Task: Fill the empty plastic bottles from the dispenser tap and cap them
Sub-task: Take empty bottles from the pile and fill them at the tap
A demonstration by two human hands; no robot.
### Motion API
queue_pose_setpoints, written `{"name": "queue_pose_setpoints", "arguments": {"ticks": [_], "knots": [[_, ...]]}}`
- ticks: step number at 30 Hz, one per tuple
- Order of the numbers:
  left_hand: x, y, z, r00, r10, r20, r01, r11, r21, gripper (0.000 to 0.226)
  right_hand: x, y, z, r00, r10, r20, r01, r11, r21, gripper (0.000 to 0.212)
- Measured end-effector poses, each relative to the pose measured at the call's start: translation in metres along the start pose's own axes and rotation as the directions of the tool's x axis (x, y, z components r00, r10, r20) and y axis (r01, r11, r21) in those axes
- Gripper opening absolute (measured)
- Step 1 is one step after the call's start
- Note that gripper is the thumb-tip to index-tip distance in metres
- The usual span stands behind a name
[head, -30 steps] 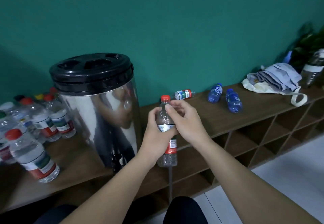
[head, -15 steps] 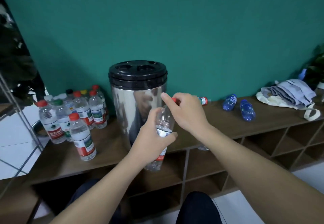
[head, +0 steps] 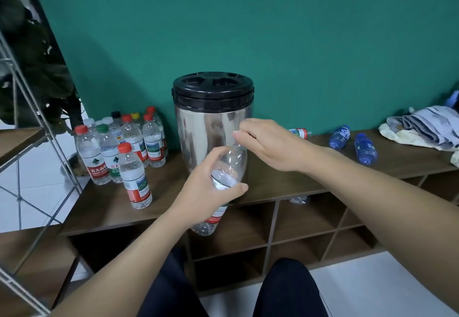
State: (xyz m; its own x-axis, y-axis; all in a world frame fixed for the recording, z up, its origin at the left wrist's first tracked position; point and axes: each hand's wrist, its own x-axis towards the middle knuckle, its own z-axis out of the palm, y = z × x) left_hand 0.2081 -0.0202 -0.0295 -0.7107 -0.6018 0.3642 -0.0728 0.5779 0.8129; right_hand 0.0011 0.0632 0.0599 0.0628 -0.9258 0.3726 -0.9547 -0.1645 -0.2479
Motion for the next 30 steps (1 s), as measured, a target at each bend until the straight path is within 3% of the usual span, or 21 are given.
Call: {"name": "queue_pose_setpoints", "arguments": {"ticks": [4,9,13,17,21,25,30], "knots": [[-0.004,-0.011,-0.008,0.996,-0.004,0.093,0.012,0.996,-0.091,0.066,-0.01,0.004,0.002,0.991,-0.005,0.131,0.004,1.0,0.003,0.034],[-0.012,-0.029,-0.011,0.965,-0.065,0.253,0.129,0.961,-0.246,0.069,-0.018,0.008,0.007,0.991,-0.036,0.129,0.009,0.979,0.201,0.011],[-0.024,-0.037,0.001,0.958,-0.07,0.277,0.16,0.935,-0.318,0.065,-0.027,0.016,0.02,0.994,0.011,0.111,-0.058,0.903,0.425,0.022],[-0.034,-0.056,0.018,0.955,-0.089,0.282,0.186,0.922,-0.34,0.06,-0.038,0.029,0.038,0.991,0.11,0.073,-0.132,0.841,0.525,0.026],[-0.041,-0.085,0.042,0.925,-0.163,0.343,0.277,0.906,-0.319,0.066,-0.044,0.061,0.074,0.955,0.291,0.054,-0.285,0.856,0.431,0.02],[-0.05,-0.115,0.066,0.941,-0.199,0.275,0.276,0.919,-0.282,0.064,-0.05,0.099,0.129,0.875,0.485,-0.008,-0.465,0.844,0.268,0.022],[-0.06,-0.154,0.082,0.933,-0.255,0.253,0.318,0.914,-0.252,0.074,-0.053,0.123,0.183,0.86,0.51,-0.03,-0.506,0.858,0.082,0.026]]}}
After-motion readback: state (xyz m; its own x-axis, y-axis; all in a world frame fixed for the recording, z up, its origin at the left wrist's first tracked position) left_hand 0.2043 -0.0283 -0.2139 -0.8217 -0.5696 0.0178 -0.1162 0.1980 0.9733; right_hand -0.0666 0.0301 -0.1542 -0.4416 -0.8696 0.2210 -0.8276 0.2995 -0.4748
